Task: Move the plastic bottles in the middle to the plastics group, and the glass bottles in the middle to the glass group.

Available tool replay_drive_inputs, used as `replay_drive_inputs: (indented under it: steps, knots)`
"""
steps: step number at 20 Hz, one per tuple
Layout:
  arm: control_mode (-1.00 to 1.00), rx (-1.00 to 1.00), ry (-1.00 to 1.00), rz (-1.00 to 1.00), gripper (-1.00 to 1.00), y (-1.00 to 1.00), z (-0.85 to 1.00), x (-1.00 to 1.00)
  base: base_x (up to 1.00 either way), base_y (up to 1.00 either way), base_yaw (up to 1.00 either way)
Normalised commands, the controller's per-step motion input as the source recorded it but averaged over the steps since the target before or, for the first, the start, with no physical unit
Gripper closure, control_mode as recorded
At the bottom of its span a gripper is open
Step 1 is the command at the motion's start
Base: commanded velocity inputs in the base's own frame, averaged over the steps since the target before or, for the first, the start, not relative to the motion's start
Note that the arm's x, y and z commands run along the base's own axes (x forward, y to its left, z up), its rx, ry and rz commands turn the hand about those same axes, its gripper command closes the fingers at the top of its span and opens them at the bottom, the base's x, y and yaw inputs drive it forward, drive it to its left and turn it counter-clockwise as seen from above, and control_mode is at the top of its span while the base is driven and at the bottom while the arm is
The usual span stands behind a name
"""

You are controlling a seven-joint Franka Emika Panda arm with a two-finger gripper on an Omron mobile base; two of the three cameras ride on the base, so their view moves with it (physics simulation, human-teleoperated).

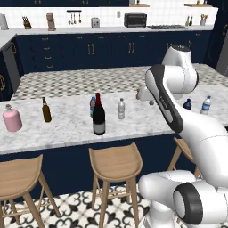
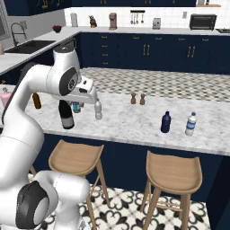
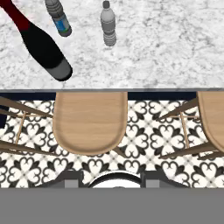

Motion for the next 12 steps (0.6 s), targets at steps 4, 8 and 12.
replay_drive_inputs:
  steps: [4, 8, 12]
  knots:
    - [-1.00, 0.00, -0.03, 0.00, -1.00, 0.00, 0.00, -0.02, 0.00, 0.00, 0.00]
    - [-1.00, 0.00, 0.00, 0.00, -1.00, 0.01, -0.04, -0.01, 0.00, 0.00, 0.00]
    - [-1.00, 0.00, 0.00, 0.00, -1.00, 0.01, 0.00, 0.00, 0.00, 0.00, 0.00]
